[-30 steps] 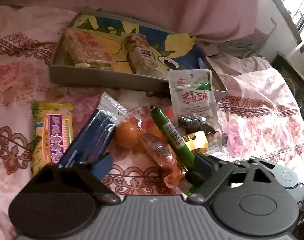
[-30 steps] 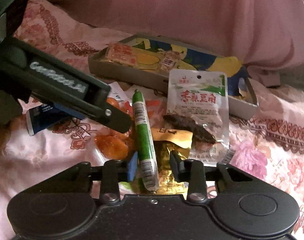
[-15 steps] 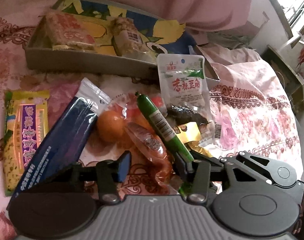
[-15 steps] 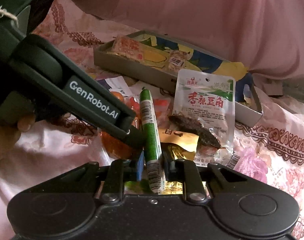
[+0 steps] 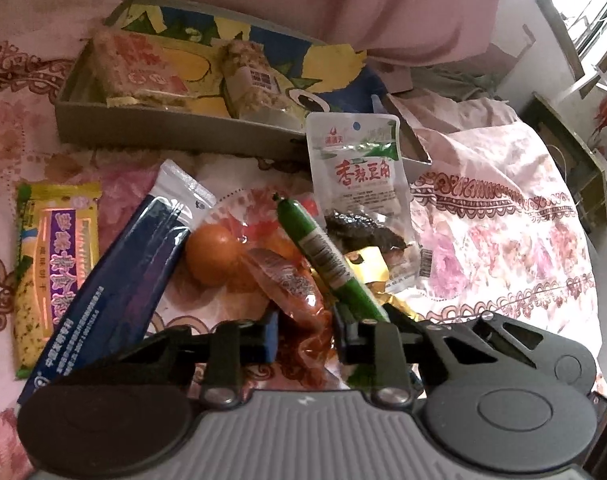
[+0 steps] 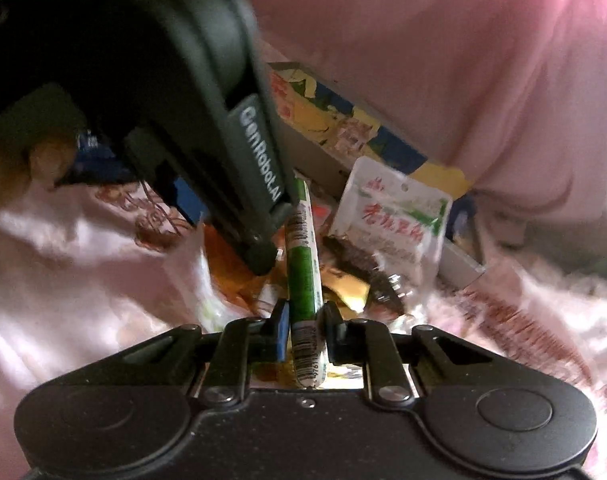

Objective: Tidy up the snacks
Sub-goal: 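Carry the candy and sausage into the tray and open both tools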

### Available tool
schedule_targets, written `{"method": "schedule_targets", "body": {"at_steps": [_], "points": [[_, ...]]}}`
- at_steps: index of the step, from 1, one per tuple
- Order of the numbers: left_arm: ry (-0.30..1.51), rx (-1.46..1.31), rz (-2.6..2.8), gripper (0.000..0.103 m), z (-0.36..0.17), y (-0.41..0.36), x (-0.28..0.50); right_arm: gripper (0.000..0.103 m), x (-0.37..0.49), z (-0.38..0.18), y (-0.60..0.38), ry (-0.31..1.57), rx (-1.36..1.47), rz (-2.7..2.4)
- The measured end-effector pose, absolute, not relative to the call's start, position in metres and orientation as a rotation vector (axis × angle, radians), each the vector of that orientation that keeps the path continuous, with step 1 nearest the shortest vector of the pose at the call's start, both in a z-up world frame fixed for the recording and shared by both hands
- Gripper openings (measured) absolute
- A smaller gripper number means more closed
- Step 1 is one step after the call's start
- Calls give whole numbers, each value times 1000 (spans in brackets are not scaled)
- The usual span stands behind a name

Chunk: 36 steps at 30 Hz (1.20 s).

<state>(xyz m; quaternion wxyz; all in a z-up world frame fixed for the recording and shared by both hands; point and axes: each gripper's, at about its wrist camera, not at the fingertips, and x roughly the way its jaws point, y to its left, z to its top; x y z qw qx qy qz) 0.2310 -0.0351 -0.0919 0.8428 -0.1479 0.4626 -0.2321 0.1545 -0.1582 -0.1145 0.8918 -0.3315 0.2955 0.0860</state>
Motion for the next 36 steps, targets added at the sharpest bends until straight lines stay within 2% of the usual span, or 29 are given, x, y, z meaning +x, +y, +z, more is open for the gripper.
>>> {"method": "schedule_targets", "body": {"at_steps": [6, 12, 24, 30, 36], "points": [[1014, -371, -483, 29, -87, -32, 225, 19, 153, -107, -171, 569, -689, 104], [1033, -422, -491, 29, -79, -27, 216, 19, 146, -88, -180, 440, -654, 54], [919, -428, -504, 29, -41, -16, 199, 19, 142, -80, -187, 367, -625, 19], [829, -401, -436, 29, -27, -6, 214, 19, 145, -77, -183, 348, -604, 43], [775, -358, -390, 29, -15, 10, 271, 19, 176, -62, -170, 340, -559, 99]]}}
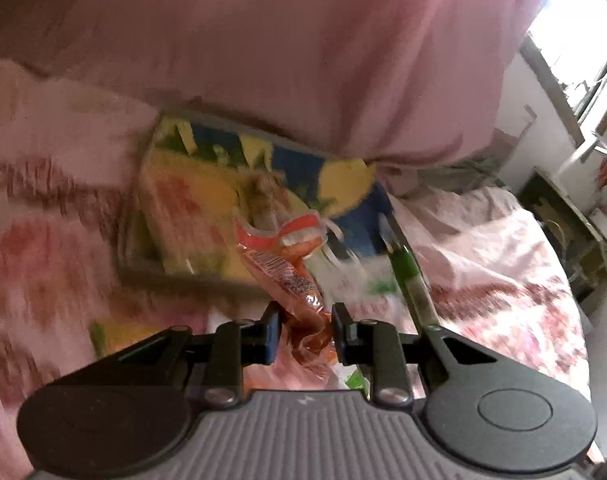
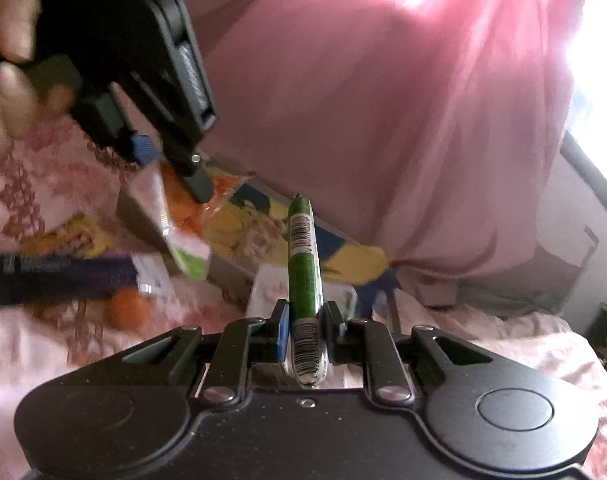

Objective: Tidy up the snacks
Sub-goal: 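Carry the candy and sausage into the tray and open both tools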

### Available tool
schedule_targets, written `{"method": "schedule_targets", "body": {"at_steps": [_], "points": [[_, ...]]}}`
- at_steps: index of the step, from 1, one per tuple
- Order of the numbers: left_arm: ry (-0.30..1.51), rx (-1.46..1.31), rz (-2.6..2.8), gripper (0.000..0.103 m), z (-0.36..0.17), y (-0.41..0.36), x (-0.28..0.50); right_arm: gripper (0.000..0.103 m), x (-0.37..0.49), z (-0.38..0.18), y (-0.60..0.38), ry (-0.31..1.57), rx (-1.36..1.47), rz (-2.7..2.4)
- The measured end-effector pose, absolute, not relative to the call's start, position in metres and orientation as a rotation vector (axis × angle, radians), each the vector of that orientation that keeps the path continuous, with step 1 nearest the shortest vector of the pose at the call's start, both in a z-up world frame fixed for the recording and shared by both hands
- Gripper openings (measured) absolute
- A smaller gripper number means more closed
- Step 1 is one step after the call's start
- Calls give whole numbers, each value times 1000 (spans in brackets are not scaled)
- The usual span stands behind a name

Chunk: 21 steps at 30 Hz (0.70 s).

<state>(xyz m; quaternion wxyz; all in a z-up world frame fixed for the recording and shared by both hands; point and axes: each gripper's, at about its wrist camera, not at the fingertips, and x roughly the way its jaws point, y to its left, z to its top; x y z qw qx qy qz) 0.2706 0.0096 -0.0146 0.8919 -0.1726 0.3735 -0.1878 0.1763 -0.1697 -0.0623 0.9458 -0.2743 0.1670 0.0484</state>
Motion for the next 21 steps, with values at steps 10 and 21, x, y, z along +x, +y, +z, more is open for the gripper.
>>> {"method": "schedule_targets", "body": {"at_steps": [10, 21], "points": [[610, -351, -318, 29, -17, 38, 328, 19, 274, -53, -124, 402, -471, 147], [610, -365, -304, 29, -48, 56, 351, 19, 333, -75, -103, 543, -322, 149]]}}
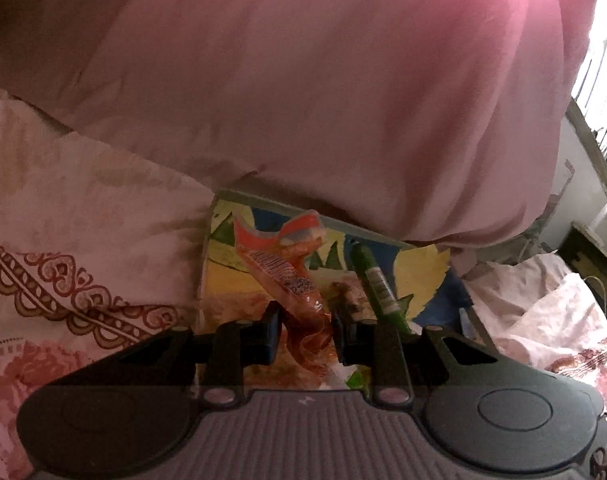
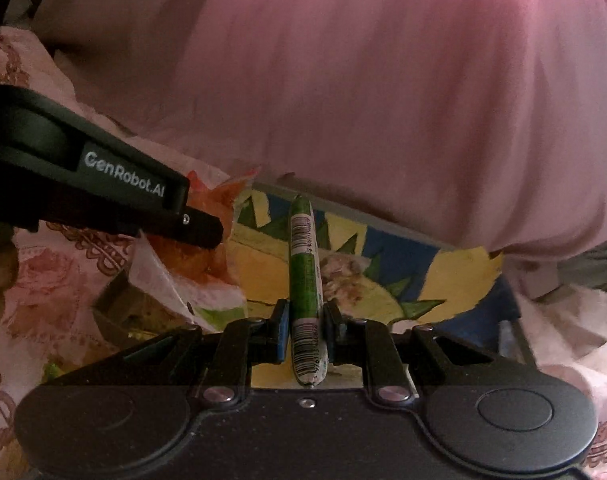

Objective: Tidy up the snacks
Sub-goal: 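Carry the candy and sausage into the tray and open both tools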

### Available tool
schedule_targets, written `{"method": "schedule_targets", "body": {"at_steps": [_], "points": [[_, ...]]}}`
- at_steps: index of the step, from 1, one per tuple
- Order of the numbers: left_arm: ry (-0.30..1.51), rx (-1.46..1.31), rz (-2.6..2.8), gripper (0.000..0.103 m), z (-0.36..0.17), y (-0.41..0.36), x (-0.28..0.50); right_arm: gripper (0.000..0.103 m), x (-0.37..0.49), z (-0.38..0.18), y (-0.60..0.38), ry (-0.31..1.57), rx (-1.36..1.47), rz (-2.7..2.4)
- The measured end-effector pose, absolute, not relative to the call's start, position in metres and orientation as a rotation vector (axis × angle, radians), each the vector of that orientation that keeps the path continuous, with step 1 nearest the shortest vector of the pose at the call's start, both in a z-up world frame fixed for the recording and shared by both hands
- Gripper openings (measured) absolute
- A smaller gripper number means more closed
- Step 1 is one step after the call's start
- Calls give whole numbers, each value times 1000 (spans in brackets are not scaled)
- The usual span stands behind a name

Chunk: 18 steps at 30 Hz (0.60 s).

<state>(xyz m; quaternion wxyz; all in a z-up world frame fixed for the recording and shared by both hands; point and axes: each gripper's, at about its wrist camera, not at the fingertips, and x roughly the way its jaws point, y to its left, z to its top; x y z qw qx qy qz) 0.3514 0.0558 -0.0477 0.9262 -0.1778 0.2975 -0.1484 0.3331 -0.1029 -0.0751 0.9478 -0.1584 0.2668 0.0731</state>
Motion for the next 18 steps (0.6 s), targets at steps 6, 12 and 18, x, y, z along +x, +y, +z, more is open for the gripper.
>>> {"method": "schedule_targets", "body": {"at_steps": [6, 12, 18], "points": [[654, -329, -277, 29, -54, 55, 358, 19, 343, -88, -102, 586, -316, 149], [655, -310, -284, 30, -57, 55, 359, 20, 346, -95, -101, 609, -296, 166], [655, -298, -275, 30, -55, 52, 358, 27, 342, -92, -102, 593, -306, 154]]}}
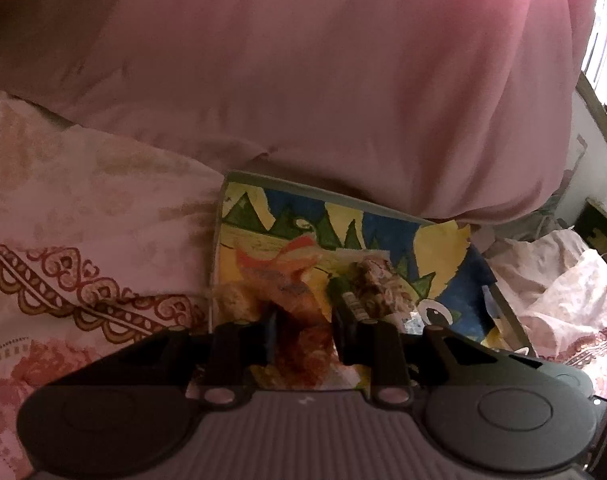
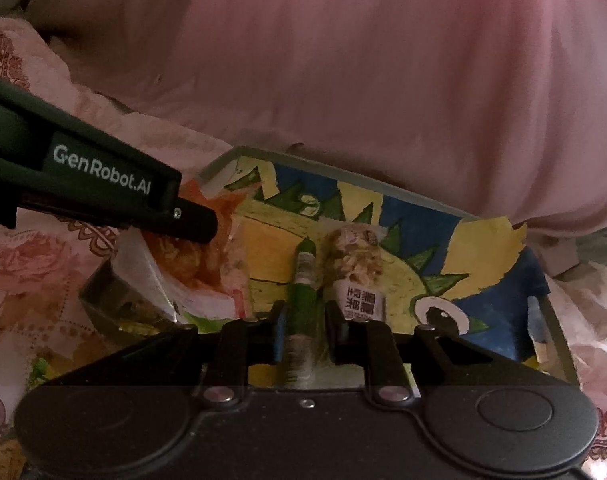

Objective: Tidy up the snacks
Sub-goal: 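Carry the candy and sausage into the tray and open both tools, then lift both open tools away from the tray back over the snacks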

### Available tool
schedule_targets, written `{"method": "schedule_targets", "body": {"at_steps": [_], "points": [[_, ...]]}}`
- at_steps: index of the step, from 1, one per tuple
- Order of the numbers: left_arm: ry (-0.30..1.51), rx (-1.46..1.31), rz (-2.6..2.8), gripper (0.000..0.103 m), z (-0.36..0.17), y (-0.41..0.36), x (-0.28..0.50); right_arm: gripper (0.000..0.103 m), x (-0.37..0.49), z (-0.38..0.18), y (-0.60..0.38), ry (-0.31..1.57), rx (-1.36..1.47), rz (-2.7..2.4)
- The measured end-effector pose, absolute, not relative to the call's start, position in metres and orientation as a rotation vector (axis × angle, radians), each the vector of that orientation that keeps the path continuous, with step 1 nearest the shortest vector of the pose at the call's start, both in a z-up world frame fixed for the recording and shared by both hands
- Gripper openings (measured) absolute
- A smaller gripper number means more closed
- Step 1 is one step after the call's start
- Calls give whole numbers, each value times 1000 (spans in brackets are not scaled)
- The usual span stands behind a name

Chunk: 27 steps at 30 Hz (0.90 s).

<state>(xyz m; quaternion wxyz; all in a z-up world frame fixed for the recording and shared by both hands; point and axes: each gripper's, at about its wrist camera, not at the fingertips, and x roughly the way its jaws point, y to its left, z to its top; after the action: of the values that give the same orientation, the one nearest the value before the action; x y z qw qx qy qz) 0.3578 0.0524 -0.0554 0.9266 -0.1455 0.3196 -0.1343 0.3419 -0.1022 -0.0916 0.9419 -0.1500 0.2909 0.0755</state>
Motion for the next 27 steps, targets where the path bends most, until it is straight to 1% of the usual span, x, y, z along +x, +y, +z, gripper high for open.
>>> {"method": "schedule_targets", "body": {"at_steps": [1, 2, 3, 6, 7, 8, 10, 11, 13, 14, 15, 17, 19, 20, 22, 27], "points": [[654, -296, -274, 30, -55, 52, 358, 30, 340, -90, -104, 589, -307, 154], [654, -298, -273, 30, -54, 52, 358, 31, 337, -88, -105, 583, -309, 155], [655, -300, -273, 33, -54, 52, 357, 32, 335, -86, -107, 579, -310, 155], [650, -298, -278, 41, -51, 51, 354, 41, 325, -77, -115, 555, -305, 150], [643, -293, -277, 46, -50, 50, 352, 45, 321, -73, -118, 546, -301, 146], [637, -288, -276, 48, -48, 49, 350, 48, 318, -69, -122, 537, -293, 141], [611, -280, -268, 62, -42, 46, 343, 60, 310, -61, -130, 514, -271, 122], [593, -269, -267, 65, -39, 44, 338, 62, 305, -55, -136, 502, -256, 112], [561, -236, -268, 76, -31, 39, 330, 71, 296, -46, -145, 482, -231, 99], [543, -220, -266, 79, -26, 36, 325, 73, 290, -40, -150, 469, -223, 92], [523, -205, -267, 84, -22, 33, 320, 78, 284, -35, -154, 454, -218, 85], [486, -181, -270, 90, -12, 28, 310, 84, 270, -24, -162, 423, -212, 76], [456, -173, -271, 101, -3, 24, 298, 93, 256, -13, -171, 390, -204, 64], [442, -176, -266, 103, 2, 22, 293, 96, 248, -9, -175, 375, -199, 61], [419, -185, -255, 103, 10, 20, 280, 101, 234, 1, -183, 345, -186, 54], [407, -180, -240, 103, 25, 14, 252, 102, 197, 23, -198, 291, -161, 52]]}}
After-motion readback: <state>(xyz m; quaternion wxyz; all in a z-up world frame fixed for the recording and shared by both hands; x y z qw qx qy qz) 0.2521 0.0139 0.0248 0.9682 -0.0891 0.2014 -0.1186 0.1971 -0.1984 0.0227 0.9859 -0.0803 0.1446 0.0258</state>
